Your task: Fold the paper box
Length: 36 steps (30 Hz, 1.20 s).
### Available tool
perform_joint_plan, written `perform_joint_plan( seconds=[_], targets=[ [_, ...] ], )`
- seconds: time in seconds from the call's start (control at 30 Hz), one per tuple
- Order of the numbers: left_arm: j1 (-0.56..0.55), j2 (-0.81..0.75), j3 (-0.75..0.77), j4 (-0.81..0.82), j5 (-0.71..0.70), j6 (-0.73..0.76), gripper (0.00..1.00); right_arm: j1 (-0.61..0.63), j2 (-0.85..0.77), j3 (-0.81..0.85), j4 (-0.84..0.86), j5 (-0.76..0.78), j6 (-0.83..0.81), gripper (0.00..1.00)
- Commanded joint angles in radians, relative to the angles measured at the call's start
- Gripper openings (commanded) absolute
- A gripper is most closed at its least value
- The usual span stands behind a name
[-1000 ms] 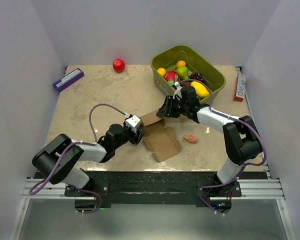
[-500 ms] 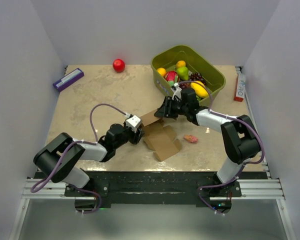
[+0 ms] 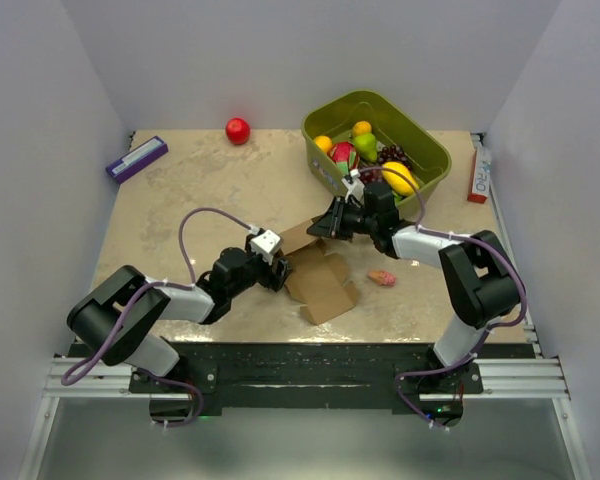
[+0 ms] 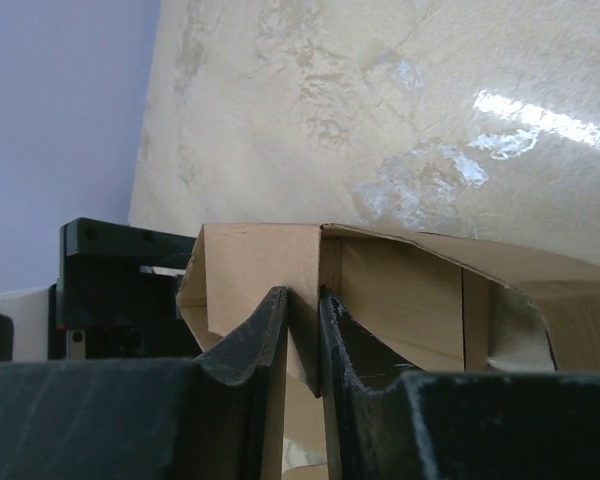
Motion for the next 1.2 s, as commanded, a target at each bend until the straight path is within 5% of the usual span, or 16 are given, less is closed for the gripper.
perform_joint_plan(
  seconds=[0.0,0.27,0.6,1.17],
  targets=[
    [0.006,-0.035,-0.012,0.054,-0.015,-0.059,0.77,-0.016,0.03,-0.07,0.016,0.039,0.127,0.11],
    [0.034,-0.177,-0.058,-0.01,-0.006,-0.117,0.87,-0.016,0.032,-0.144,0.141,0.071,0.216,0.02],
    [0.089,-0.282,-0.166,-0.004,0.068,-0.192,0.87,-0.017,0.03,-0.171,0.188,0.094,0.267,0.0],
    [0.077,-0.015,-0.009,0.131,0.105,-0.177,0.61,-0.016,-0.009,-0.193,0.202,0.151,0.293,0.0]
  ],
)
